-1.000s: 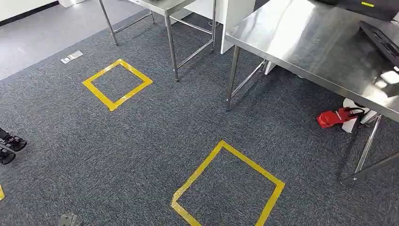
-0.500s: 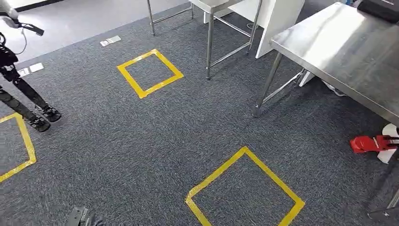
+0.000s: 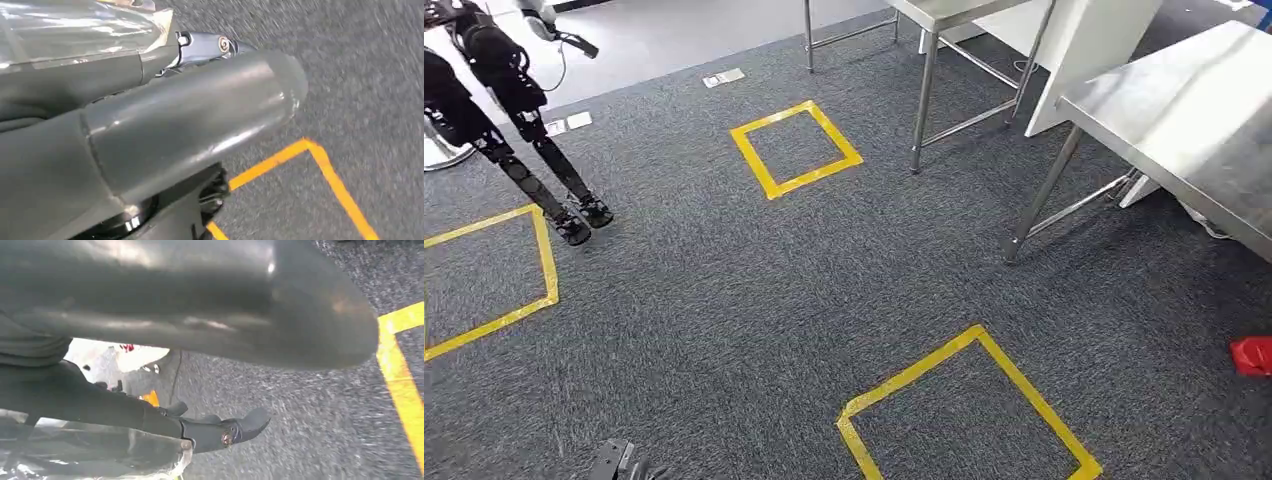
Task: Take the parts from the cabinet and place them on the table.
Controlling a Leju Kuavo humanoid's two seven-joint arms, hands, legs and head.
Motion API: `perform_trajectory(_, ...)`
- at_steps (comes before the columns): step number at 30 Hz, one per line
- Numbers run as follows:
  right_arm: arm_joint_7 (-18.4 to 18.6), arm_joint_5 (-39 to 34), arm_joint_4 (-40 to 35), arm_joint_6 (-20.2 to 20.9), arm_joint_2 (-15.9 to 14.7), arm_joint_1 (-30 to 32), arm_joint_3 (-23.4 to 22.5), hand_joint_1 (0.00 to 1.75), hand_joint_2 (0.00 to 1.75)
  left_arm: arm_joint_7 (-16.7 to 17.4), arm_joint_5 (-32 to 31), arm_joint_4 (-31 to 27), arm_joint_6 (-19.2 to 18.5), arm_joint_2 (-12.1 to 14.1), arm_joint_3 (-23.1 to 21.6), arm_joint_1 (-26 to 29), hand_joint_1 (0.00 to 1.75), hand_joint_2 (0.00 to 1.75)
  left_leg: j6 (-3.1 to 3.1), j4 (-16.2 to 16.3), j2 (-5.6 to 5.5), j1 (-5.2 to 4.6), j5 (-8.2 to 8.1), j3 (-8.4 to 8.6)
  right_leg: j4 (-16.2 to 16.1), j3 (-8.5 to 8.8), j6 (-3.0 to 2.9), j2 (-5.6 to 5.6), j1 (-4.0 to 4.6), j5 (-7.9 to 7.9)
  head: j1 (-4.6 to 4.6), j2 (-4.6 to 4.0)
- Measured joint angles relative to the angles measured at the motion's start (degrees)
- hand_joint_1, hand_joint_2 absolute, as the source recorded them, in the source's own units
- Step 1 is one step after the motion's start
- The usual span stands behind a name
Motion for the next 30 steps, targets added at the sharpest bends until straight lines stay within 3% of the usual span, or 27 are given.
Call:
perform_trajectory(1,0.0,0.0,0.0,0.0,0.0,0.0,-0.1,0.0,0.0,0.0,0.0,0.0,0.0,0.1,-0.1,-0.1,0.0,0.0,-0.05,-5.7,1.49,0.15,2.16,3.27,0.0,0.07,0.39,-0.64,-0.08,-0.26,0.0,0.0)
perform_trajectory(2,0.0,0.0,0.0,0.0,0.0,-0.1,-0.2,0.0,0.0,0.0,0.1,0.1,-0.1,0.2,-0.5,-0.2,0.0,0.0,0.02,-9.5,5.06,0.11,2.25,5.43,0.2,0.77,0.83,-1.18,0.41,-0.53,-0.11,0.0)
perform_trajectory(3,0.0,0.1,0.0,0.0,0.0,0.0,-0.2,0.0,0.0,0.2,0.2,0.2,-0.2,0.2,-0.9,-0.4,0.0,0.0,0.54,-9.6,4.85,-0.14,2.41,5.5,0.3,0.37,1.35,-1.69,0.89,-0.94,0.02,0.0)
perform_trajectory(4,0.0,0.1,0.0,0.0,0.0,0.0,-0.3,0.0,0.0,0.2,0.2,0.2,-0.2,0.2,-1.0,-0.5,0.0,0.0,1.02,-9.4,3.86,-0.41,2.27,5.34,0.1,0.54,1.65,-2.16,0.87,-0.98,0.53,0.0)
perform_trajectory(6,0.0,0.3,0.0,-0.1,0.0,-0.4,-0.3,0.0,0.0,0.3,0.3,0.3,-0.1,0.3,-1.0,-0.4,0.0,0.0,1.81,-9.5,2.6,-1.08,2.37,5.01,-0.2,1.37,2.29,-3.44,0.7,-0.86,0.33,0.0)
perform_trajectory(7,0.0,0.4,0.0,-0.2,0.1,-0.4,-0.3,0.0,0.0,0.3,0.3,0.3,-0.1,0.3,-1.0,-0.4,0.0,0.0,2.64,-10.3,1.75,-0.84,2.98,5.46,-0.1,1.36,2.71,-4.16,1.1,-1.17,0.42,0.0)
perform_trajectory(8,0.0,0.4,0.0,-0.2,0.1,-0.4,-0.3,0.0,0.0,0.4,0.4,0.4,-0.1,0.3,-1.2,-0.2,0.0,0.0,3.06,-10.6,1.17,-0.87,3.27,5.41,1.1,0.93,2.73,-0.86,0.28,-2.14,0.43,0.0)
perform_trajectory(9,0.0,0.5,0.0,-0.2,0.2,-0.2,-0.3,0.0,0.0,0.5,0.4,0.4,0.1,0.3,-1.3,-0.4,0.0,0.0,3.58,-10.6,0.55,-0.75,3.53,5.21,4.4,-0.54,2.15,1.93,0.16,-4.23,0.61,0.0)
perform_trajectory(10,0.0,0.6,0.0,-0.2,0.2,-0.1,-0.3,0.0,0.0,0.6,0.5,0.4,0.1,0.4,-1.5,-0.5,0.0,0.0,3.75,-10.6,-0.31,-0.86,3.59,4.95,9.1,-2.82,1.71,3.29,0.05,-6.45,0.61,0.0)
perform_trajectory(12,0.0,1.0,0.0,-0.2,0.2,0.2,-0.4,0.0,0.0,0.9,0.6,0.4,0.2,0.4,-1.9,-0.4,0.0,0.0,3.9,-10.6,-2.22,-1.16,3.7,4.71,17.3,-7.04,1.61,4.11,0.06,-9.15,0.66,0.0)
perform_trajectory(13,0.0,1.0,0.0,-0.2,0.2,0.2,-0.4,0.0,0.0,0.9,0.6,0.5,0.2,0.4,-2.0,-0.3,0.0,0.0,3.92,-10.6,-2.81,-1.22,3.72,4.7,18.3,-7.67,1.81,4.25,0.17,-9.1,0.61,0.0)
perform_trajectory(18,0.0,1.1,0.0,-0.2,0.2,0.2,-0.4,0.0,0.0,0.9,0.6,0.5,0.3,0.4,-2.0,-0.2,0.0,0.0,3.94,-10.6,-3.06,-1.26,3.73,4.71,18.3,-7.74,1.93,4.31,0.21,-8.92,0.59,0.0)
perform_trajectory(19,0.0,1.2,0.0,-0.2,0.2,0.2,-0.4,0.0,0.0,0.9,0.8,0.5,0.4,0.4,-2.0,0.1,0.0,0.0,3.94,-10.5,-4.25,-1.41,3.75,4.77,15.1,-6.54,2.58,4.49,0.24,-6.83,0.63,0.0)
perform_trajectory(20,-0.1,1.9,0.0,-0.2,0.2,0.2,-0.4,0.0,0.0,0.9,1.2,0.5,0.4,0.4,-2.1,0.3,0.0,0.0,3.76,-10.4,-6.42,-1.43,3.81,4.76,1.1,-0.74,3.23,8.39,0.07,-0.88,0.68,0.0)
perform_trajectory(21,-0.2,2.3,0.0,-0.2,0.2,-0.3,-0.6,0.0,0.0,1.2,1.7,0.4,0.3,0.3,-2.3,0.6,0.0,0.0,2.71,-10.3,-8.13,-1.73,4.09,4.39,1.1,-0.56,1.69,7.13,0.94,-0.43,0.55,0.0)
perform_trajectory(22,-0.2,2.5,0.0,-0.2,0.3,-0.4,-0.7,0.0,0.0,1.3,1.7,0.4,0.3,0.4,-2.3,0.9,0.0,0.0,2.35,-10.1,-8.54,-1.74,4.17,4.02,0.7,-0.35,1.0,6.26,0.17,0.03,0.53,0.0)
perform_trajectory(23,-0.2,2.6,0.0,-0.2,0.3,-0.4,-0.7,0.0,0.0,1.4,1.7,0.4,0.3,0.4,-2.3,1.0,0.0,0.0,2.27,-9.1,-5.58,-1.79,3.21,3.62,0.5,-0.3,0.63,5.62,-0.08,0.26,0.5,0.0)
perform_trajectory(24,-0.2,2.7,0.0,-0.1,0.2,-0.3,-0.7,0.0,0.0,1.5,1.7,0.4,0.3,0.3,-2.3,0.9,0.0,0.0,1.9,-6.4,-2.64,-1.85,1.09,2.43,0.5,-0.33,-0.11,4.96,0.03,0.24,0.06,0.0)
perform_trajectory(25,-0.2,2.7,0.0,0.0,0.2,-0.1,-0.7,0.0,0.0,1.6,1.7,0.4,0.3,0.3,-2.4,0.8,0.0,0.0,1.52,-2.2,-1.56,-1.61,-1.32,0.52,0.5,-0.33,-0.45,4.17,0.29,0.15,-0.04,0.0)
perform_trajectory(27,-0.2,2.9,0.0,0.3,0.2,0.0,-0.7,0.0,0.0,1.7,1.7,0.4,0.4,0.3,-2.5,0.8,0.0,0.0,1.03,6.0,-1.1,-1.17,-4.69,-3.46,0.5,-0.46,-0.57,2.53,0.47,0.05,-0.04,0.0)
perform_trajectory(28,-0.2,3.1,0.0,0.5,0.2,0.0,-0.7,0.0,0.0,1.8,1.7,0.4,0.4,0.3,-2.5,0.9,0.0,0.0,0.8,7.9,-0.89,-0.9,-4.71,-4.45,0.5,-0.49,-0.57,1.79,0.5,0.04,-0.11,0.0)
perform_trajectory(29,-0.2,3.1,0.0,0.6,0.2,-0.1,-0.7,0.0,0.0,1.8,1.7,0.4,0.4,0.3,-2.5,1.0,0.0,0.0,0.61,6.7,-0.66,-0.63,-3.39,-3.8,0.5,-0.54,-0.57,1.07,0.49,0.0,-0.04,0.0)
perform_trajectory(30,-0.2,3.2,0.0,0.9,0.2,-0.1,-0.7,0.0,0.0,1.8,1.7,0.4,0.5,0.3,-2.5,1.0,0.0,0.0,0.46,3.0,-0.3,-0.4,-1.21,-1.85,0.5,-0.56,-0.59,0.43,0.45,-0.07,-0.13,0.0)
